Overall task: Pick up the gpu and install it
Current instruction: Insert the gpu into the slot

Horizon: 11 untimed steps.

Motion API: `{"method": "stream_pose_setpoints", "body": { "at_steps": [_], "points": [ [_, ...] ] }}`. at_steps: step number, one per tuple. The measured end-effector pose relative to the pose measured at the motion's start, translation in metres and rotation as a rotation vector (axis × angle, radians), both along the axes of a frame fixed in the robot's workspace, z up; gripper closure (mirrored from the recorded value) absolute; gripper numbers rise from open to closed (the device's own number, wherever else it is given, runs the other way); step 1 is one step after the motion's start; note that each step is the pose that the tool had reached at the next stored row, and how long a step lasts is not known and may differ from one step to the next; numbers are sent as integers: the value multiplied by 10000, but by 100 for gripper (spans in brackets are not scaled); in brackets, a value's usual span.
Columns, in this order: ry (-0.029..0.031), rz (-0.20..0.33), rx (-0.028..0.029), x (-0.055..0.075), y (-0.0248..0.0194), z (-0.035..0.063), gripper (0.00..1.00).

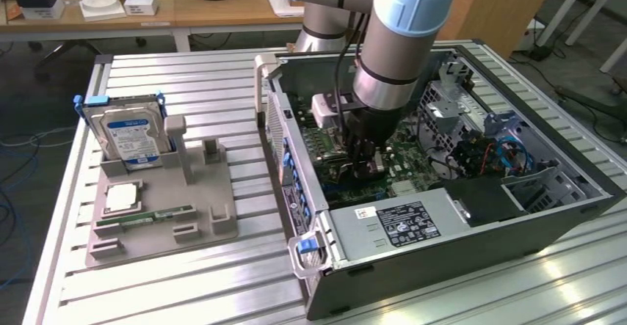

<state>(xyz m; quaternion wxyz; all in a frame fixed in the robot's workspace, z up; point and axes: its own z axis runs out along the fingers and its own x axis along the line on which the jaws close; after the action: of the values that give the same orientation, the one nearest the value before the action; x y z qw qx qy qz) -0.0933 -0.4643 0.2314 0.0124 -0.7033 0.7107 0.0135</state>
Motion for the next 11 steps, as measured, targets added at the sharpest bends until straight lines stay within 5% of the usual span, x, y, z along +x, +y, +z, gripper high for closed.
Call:
{"method": "stream_pose_setpoints", "body": {
  "at_steps": [11],
  "points": [
    [-12,-1,-1,-5,0,0,73]
  ]
}}
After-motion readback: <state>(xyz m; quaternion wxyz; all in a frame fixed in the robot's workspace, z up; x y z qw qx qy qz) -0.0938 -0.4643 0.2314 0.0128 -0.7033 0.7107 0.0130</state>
